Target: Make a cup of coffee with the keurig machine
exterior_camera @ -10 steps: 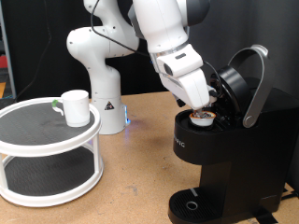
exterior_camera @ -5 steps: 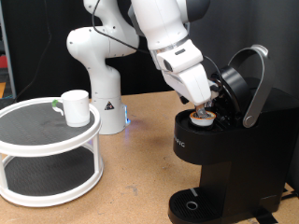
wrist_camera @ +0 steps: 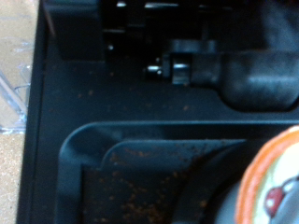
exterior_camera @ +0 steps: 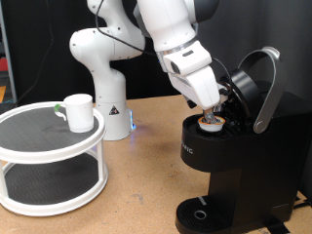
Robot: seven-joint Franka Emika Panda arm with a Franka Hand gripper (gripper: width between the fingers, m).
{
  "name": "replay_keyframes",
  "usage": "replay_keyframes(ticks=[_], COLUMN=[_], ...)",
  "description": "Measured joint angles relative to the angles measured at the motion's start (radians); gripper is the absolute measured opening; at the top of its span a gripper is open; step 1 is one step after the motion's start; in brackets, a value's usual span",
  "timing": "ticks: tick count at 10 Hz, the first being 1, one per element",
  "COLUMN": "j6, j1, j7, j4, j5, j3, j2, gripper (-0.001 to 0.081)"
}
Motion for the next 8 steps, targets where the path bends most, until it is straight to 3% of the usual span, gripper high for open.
replay_keyframes(ticks=[8], j6=[-0.014], j1=[0.0], j7=[-0.011], j4=[-0.033], j5=[-0.002], j3=[0.0], j2=[-0.047], gripper=[0.0807])
